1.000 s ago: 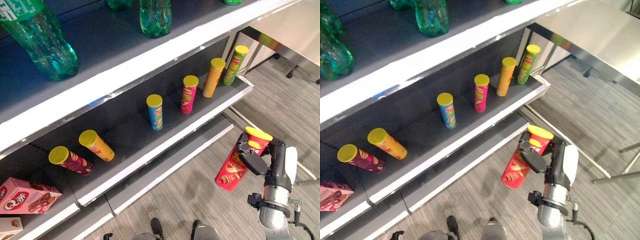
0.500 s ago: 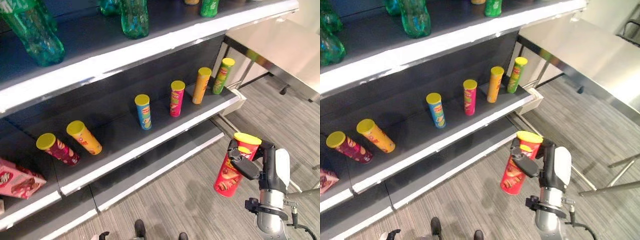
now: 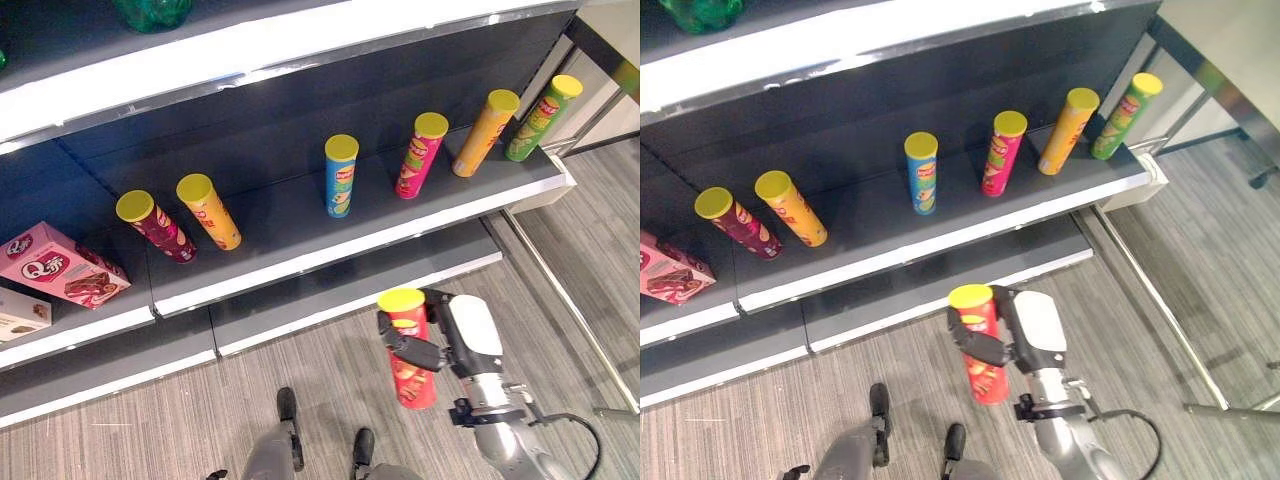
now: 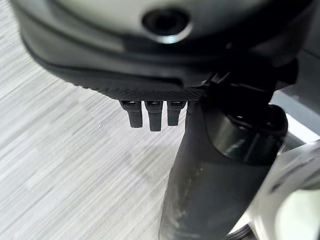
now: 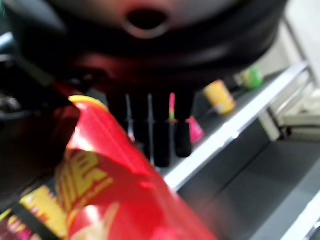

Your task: Put the goods on the table back onto the shelves and tidy them up.

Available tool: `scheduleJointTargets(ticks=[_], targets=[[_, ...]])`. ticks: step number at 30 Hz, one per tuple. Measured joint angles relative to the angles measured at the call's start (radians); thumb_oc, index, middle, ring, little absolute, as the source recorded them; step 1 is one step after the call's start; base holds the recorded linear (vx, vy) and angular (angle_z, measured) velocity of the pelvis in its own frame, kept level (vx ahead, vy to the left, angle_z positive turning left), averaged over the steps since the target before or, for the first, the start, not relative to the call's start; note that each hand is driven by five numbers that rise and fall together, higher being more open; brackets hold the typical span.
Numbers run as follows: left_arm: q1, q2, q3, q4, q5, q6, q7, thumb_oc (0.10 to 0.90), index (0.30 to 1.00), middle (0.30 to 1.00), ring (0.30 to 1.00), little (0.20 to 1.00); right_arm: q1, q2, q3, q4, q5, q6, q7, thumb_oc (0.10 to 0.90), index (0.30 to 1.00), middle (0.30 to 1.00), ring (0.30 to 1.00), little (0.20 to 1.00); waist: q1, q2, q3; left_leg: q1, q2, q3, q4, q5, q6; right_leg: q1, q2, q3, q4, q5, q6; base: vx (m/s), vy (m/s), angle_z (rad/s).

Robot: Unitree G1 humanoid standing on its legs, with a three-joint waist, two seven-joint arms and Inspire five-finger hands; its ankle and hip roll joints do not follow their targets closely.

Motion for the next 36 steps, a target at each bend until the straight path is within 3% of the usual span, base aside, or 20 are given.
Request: scheduleJointTargets(ticks=[2, 3, 4, 6, 7, 10, 14, 20, 30, 36], targets=[[-0.001, 0.022, -0.054, -0.011, 0.002, 0.001, 0.002, 0.8, 0.9, 0.9, 0.9, 0.9, -0.05, 0.033, 0.016, 0.054, -0.006, 0.004, -0.008, 0.4, 0.3, 0.3, 0.3, 0.3, -0.012, -0.003, 0.003, 0.014, -0.024, -0.01, -0.035, 0.017, 0.019, -0.016, -0.014, -0.007, 0.028, -0.002, 0.002, -0.04, 0.103, 0.21], [-0.023, 0.033, -0.103, -0.032, 0.006, -0.005, 0.007, 0.8, 0.9, 0.9, 0.9, 0.9, -0.118, 0.049, 0.018, 0.1, -0.005, 0.009, -0.026, 0.4, 0.3, 0.3, 0.3, 0.3, -0.004, 0.027, 0.02, 0.021, -0.032, -0.019, -0.084, 0.045, 0.06, -0.081, -0.03, -0.009, 0.134, -0.02, 0.023, -0.08, 0.142, 0.27], [-0.041, 0.026, -0.11, -0.045, 0.008, -0.007, 0.008, 0.8, 0.9, 0.9, 0.9, 0.9, -0.133, 0.042, 0.013, 0.108, -0.004, 0.01, -0.032, 0.4, 0.3, 0.3, 0.3, 0.3, -0.001, 0.05, 0.03, 0.031, -0.032, -0.031, -0.113, 0.053, 0.057, -0.108, -0.029, -0.002, 0.142, -0.059, 0.039, -0.07, 0.146, 0.34], [-0.059, 0.027, -0.114, -0.07, 0.008, -0.012, 0.025, 0.8, 0.9, 0.9, 0.9, 0.9, -0.173, 0.049, 0.017, 0.11, -0.004, 0.007, -0.04, 0.4, 0.3, 0.3, 0.3, 0.3, 0.007, 0.065, 0.037, 0.026, -0.056, -0.053, -0.124, 0.061, 0.055, -0.132, -0.044, 0.006, 0.081, -0.051, 0.032, -0.05, 0.135, 0.46], [-0.074, 0.039, -0.137, -0.089, 0.01, -0.024, 0.028, 0.8, 0.9, 0.9, 0.9, 0.9, -0.199, 0.071, 0.016, 0.11, -0.004, 0.008, -0.068, 0.4, 0.3, 0.3, 0.3, 0.3, 0.002, 0.074, 0.04, 0.026, -0.07, -0.073, -0.153, 0.074, 0.044, -0.144, -0.048, 0.002, 0.056, 0.028, 0.043, -0.07, 0.099, 0.49], [-0.076, 0.047, -0.15, -0.141, 0.017, -0.029, 0.038, 0.8, 0.9, 0.9, 0.9, 0.9, -0.258, 0.102, 0.037, 0.109, -0.006, 0.014, -0.107, 0.4, 0.3, 0.3, 0.3, 0.3, 0.023, 0.09, 0.047, -0.009, -0.073, -0.07, -0.16, 0.082, 0.034, -0.148, -0.04, -0.005, -0.005, 0.077, 0.053, -0.06, 0.072, 0.09], [-0.078, 0.038, -0.15, -0.175, 0.02, -0.046, 0.043, 0.8, 0.9, 0.9, 0.9, 0.9, -0.347, 0.108, 0.052, 0.151, -0.009, 0.049, -0.168, 0.4, 0.3, 0.3, 0.3, 0.3, 0.05, 0.125, 0.069, -0.024, -0.07, -0.071, -0.173, 0.085, 0.032, -0.165, -0.035, -0.008, -0.01, 0.08, 0.049, -0.06, 0.056, 0.03], [-0.09, 0.037, -0.149, -0.175, 0.02, -0.049, 0.064, 0.8, 0.9, 0.9, 0.9, 0.9, -0.474, 0.118, 0.053, 0.217, -0.024, 0.101, -0.268, 0.4, 0.3, 0.3, 0.3, 0.3, 0.082, 0.127, 0.088, -0.045, -0.07, -0.073, -0.181, 0.087, 0.032, -0.188, -0.034, -0.011, -0.01, 0.08, 0.049, -0.03, 0.015, 0.03], [-0.118, 0.047, -0.182, -0.167, 0.026, -0.049, 0.066, 0.8, 0.9, 0.9, 0.9, 0.9, -0.601, 0.155, 0.165, 0.216, -0.067, 0.098, -0.283, 0.4, 0.3, 0.3, 0.3, 0.3, 0.111, 0.114, 0.096, -0.057, -0.07, -0.101, -0.182, 0.087, 0.032, -0.186, -0.028, -0.038, -0.01, 0.079, 0.049, -0.01, 0.015, 0.08], [-0.125, 0.041, -0.182, -0.144, 0.025, -0.041, 0.066, 0.8, 0.9, 0.9, 0.9, 0.9, -0.655, 0.156, 0.033, 0.195, -0.08, 0.137, -0.339, 0.4, 0.3, 0.3, 0.3, 0.3, 0.166, 0.106, 0.101, -0.077, -0.076, -0.129, -0.182, 0.097, 0.023, -0.19, -0.029, -0.066, -0.011, 0.079, 0.049, 0.03, -0.001, 0.16]])
